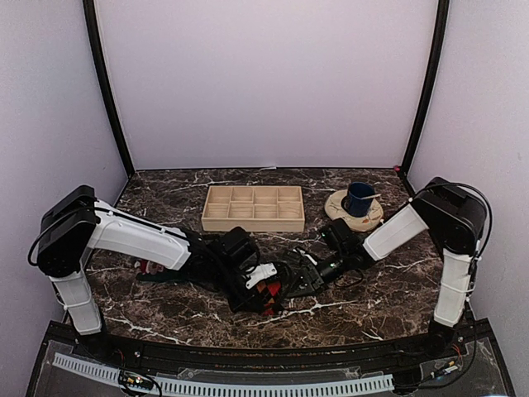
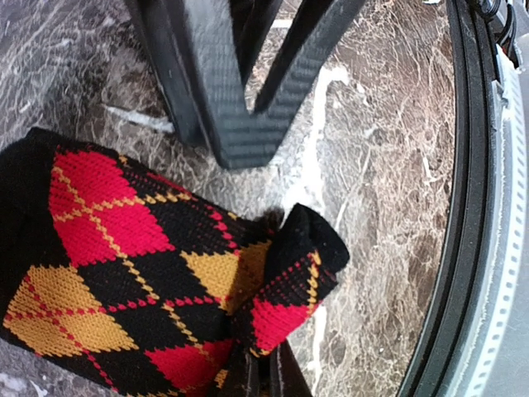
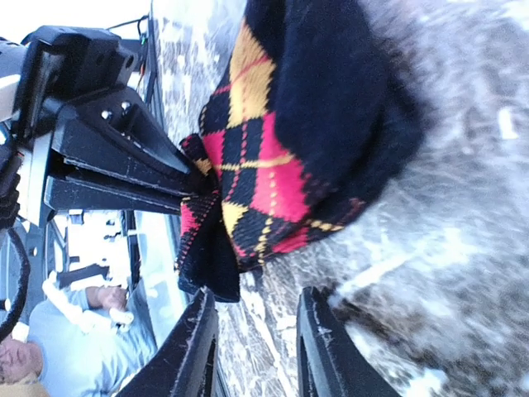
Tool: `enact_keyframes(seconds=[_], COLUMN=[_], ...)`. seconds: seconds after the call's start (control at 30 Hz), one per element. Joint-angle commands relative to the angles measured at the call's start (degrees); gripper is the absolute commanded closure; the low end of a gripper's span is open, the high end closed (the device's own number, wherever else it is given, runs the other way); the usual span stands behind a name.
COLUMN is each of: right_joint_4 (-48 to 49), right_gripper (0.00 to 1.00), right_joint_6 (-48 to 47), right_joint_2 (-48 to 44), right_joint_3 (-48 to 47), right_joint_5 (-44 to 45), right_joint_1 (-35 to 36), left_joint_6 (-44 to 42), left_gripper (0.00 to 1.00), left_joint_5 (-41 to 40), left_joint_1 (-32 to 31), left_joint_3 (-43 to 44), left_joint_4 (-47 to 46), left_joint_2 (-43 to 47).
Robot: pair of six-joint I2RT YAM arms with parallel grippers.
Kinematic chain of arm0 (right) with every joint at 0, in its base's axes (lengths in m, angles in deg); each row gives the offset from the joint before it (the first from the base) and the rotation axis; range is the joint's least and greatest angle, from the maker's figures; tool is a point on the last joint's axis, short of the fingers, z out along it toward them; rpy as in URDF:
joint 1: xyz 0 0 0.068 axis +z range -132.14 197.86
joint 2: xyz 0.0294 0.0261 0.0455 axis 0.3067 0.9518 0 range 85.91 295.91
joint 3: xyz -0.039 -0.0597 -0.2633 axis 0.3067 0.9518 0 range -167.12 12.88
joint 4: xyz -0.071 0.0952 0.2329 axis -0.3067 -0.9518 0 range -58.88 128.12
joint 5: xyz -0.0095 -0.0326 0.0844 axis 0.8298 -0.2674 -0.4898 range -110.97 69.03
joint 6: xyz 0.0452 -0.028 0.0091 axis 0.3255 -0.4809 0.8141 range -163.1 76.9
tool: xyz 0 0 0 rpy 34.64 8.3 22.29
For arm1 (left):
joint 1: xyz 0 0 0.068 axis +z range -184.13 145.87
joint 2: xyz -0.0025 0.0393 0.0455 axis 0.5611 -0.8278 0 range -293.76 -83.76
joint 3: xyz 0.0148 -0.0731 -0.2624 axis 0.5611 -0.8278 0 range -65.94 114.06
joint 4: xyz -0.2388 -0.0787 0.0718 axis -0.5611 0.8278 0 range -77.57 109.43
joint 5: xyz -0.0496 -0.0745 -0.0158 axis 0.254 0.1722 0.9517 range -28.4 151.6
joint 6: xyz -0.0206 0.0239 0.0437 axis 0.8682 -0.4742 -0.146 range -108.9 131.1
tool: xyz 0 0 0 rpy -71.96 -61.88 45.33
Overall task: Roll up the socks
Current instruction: Pick up the sock from the center of the board.
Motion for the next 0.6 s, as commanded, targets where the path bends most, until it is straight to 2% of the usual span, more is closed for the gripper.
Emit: enact_keyframes(seconds=[0.0, 0.07, 0.33, 0.57], right_joint_4=[4.1, 6.2, 16.8, 13.7], right_gripper=[0.67, 0.65, 0.66, 0.67], right_joint_6=[2.1, 2.5, 3.5, -6.0], right_joint_2=[-0.8, -2.0, -10.7, -21.4], right_joint_3=[3.6, 5.4, 15.3, 19.0], right_joint_5=[10.1, 11.8, 22.2, 40.1], right_joint_1=[-0.9, -0.9, -0.1, 8.8], left_joint_6=[0.2, -0.3, -2.4, -4.4], left_gripper=[1.0, 1.0, 1.0, 1.0], left_joint_5=[4.1, 5.5, 13.7, 19.7], left_joint_1=[1.3, 2.0, 5.1, 7.9], left_joint_3=[2.0, 3.3, 7.4, 10.0], left_joint_4=[8.4, 9.9, 14.6, 18.4], left_joint_2=[-2.2, -3.0, -6.7, -9.8])
